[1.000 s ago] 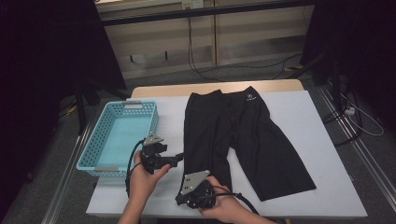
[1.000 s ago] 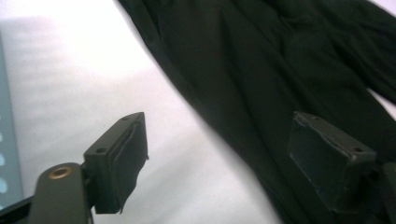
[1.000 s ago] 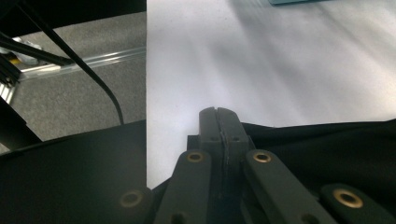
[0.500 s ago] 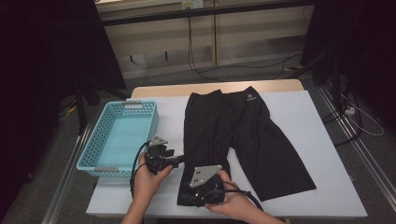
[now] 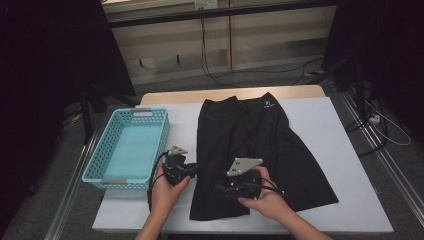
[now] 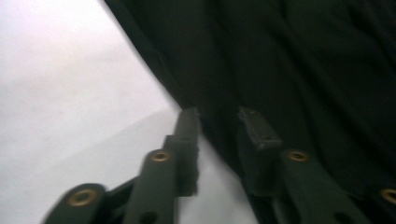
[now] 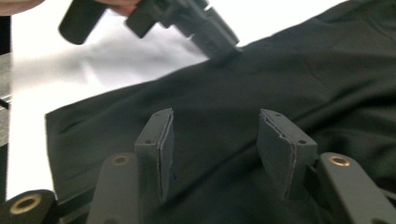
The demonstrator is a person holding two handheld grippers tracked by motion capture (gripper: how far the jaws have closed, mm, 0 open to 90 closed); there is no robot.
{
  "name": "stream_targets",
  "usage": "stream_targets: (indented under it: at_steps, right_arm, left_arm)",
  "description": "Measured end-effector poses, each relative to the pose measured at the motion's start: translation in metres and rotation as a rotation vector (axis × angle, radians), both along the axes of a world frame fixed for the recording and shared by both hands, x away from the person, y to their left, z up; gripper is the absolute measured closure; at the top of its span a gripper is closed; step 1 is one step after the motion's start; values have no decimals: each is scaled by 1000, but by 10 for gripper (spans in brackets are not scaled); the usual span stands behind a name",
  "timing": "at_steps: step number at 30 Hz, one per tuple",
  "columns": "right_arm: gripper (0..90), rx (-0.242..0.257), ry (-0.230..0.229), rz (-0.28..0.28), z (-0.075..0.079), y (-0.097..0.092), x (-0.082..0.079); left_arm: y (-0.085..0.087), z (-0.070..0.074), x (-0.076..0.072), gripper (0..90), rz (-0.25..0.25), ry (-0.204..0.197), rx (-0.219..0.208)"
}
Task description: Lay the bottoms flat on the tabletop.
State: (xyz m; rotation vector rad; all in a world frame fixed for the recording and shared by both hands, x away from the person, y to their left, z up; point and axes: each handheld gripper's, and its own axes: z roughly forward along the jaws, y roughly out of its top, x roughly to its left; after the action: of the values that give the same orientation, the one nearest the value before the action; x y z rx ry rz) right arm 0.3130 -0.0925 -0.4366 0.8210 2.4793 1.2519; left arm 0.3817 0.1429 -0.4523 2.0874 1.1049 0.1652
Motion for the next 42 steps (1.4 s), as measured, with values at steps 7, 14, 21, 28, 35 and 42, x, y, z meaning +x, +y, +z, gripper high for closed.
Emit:
stream_targets:
  at_steps: [7, 14, 21, 28, 35, 42]
  right_arm:
    - [455, -6, 2, -33, -1, -8, 5]
    - [441, -10, -9, -86, 2, -20, 10]
    - [438, -68, 6, -148, -3, -29, 17]
    - [489, -115, 41, -214, -9, -36, 21]
    - [560, -110, 94, -226, -13, -41, 23]
    - [643, -88, 68, -283, -7, -52, 28]
  left_arm:
    - [1, 8, 3, 900, 12, 5, -12]
    - [17, 22, 8, 900, 66, -36, -28]
    - [21, 19, 8, 897, 73, -24, -14]
    - [20, 16, 7, 553, 70, -82, 22]
    - [20, 17, 5, 434, 72, -105, 30]
    - [21, 17, 3, 386, 70, -103, 24]
